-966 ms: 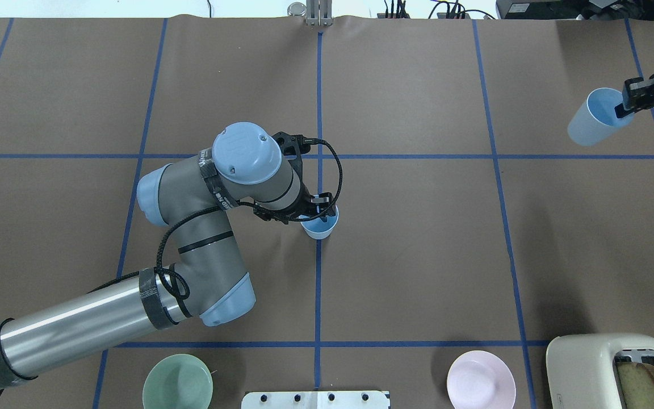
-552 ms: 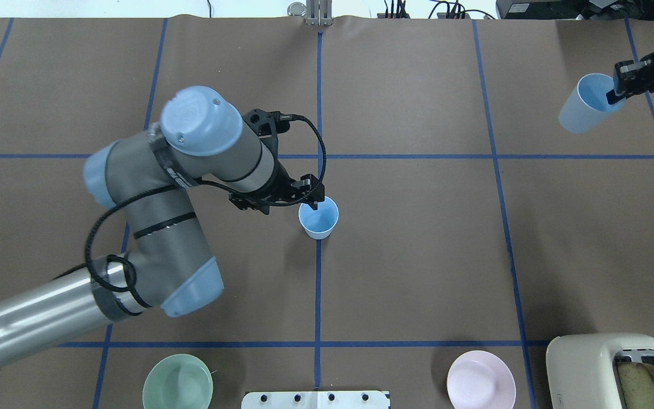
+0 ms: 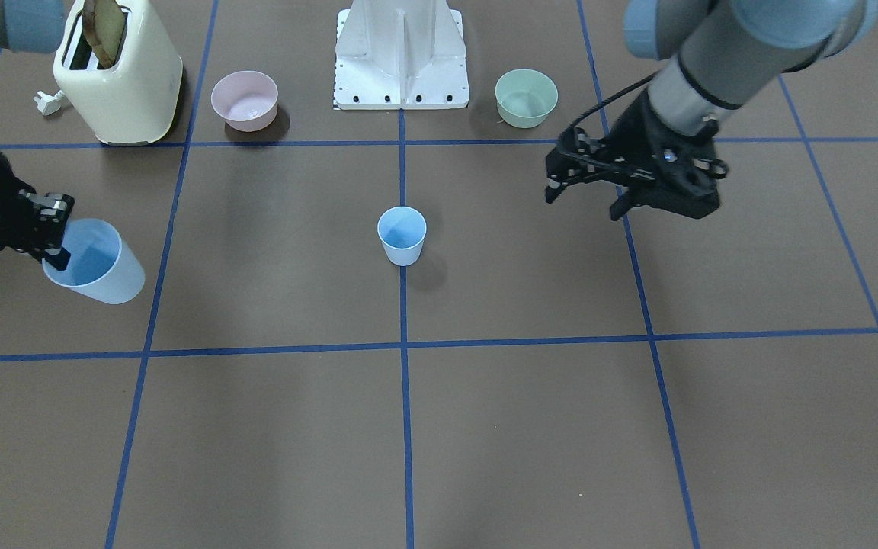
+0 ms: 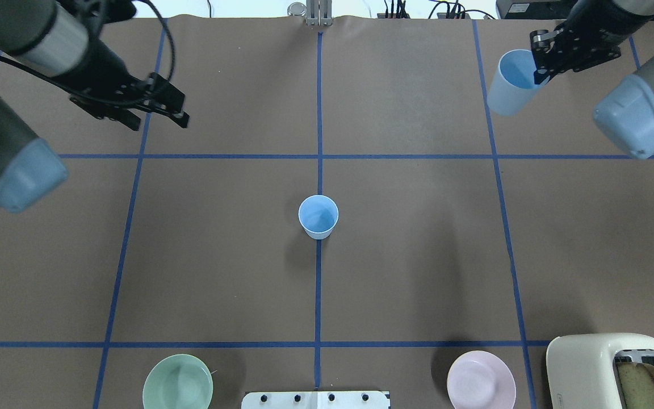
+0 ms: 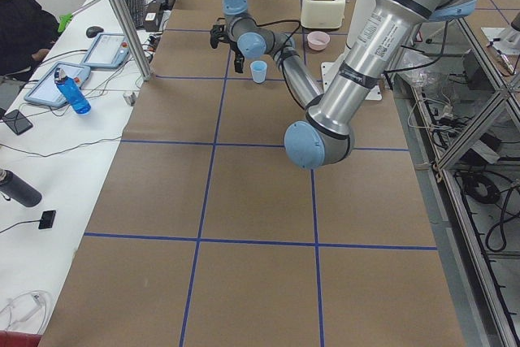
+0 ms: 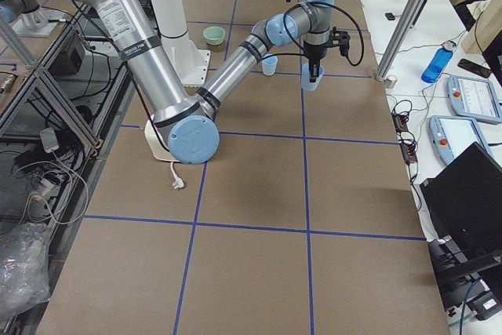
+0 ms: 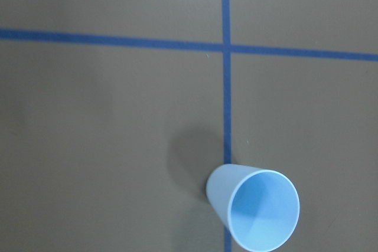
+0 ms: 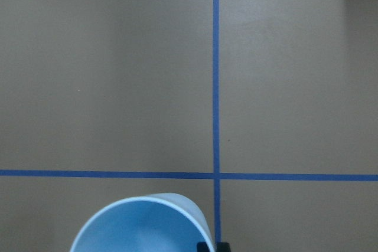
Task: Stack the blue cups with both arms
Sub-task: 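Withdraw the left arm while the right gripper carries its cup toward the center cup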
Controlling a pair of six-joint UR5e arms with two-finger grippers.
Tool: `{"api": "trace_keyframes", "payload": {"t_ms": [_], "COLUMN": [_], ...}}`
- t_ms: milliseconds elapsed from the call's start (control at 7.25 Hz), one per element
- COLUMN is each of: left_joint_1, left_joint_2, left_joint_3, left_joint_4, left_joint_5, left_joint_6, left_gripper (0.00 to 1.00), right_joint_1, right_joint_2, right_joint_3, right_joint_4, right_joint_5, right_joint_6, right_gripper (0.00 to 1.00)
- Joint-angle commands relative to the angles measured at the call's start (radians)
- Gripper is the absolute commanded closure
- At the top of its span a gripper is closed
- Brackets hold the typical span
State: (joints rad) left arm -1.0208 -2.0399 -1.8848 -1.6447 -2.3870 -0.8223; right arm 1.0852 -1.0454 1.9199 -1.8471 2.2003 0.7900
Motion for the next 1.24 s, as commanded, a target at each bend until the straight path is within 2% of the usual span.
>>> {"api": "trace_keyframes", "payload": {"t_ms": [0,276,552,828,966,1103], "left_joint_1": [-0.199,-0.336,-0.409,-0.442,-0.485,-0.492], "left_joint_2": [0.072,0.069,0.075,0.102,0.104,0.121], "left_joint_3": [0.048,0.174,0.286,0.332,0.381,0.388], "left_joint_4": [0.052,0.123,0.117,0.105,0.098,0.092], "left_joint_5": [-0.058,-0.099,-0.120,-0.109,-0.113,-0.112], "left_joint_6": [0.269,0.533,0.735,0.865,0.935,0.975], "left_gripper": [0.02,0.02,0.02,0.02,0.02,0.02], "right_joint_1": [-0.138,-0.258,-0.324,-0.405,-0.421,-0.436], "right_joint_2": [0.053,0.067,0.065,0.068,0.080,0.097], "right_joint_3": [0.045,0.088,0.126,0.149,0.148,0.137], "right_joint_4": [-0.006,-0.008,-0.012,-0.011,-0.012,-0.012], "right_joint_5": [-0.080,-0.169,-0.212,-0.276,-0.286,-0.297], "right_joint_6": [0.191,0.322,0.394,0.474,0.480,0.488], "right_gripper": [1.00,1.00,1.00,1.00,1.00,1.00]}}
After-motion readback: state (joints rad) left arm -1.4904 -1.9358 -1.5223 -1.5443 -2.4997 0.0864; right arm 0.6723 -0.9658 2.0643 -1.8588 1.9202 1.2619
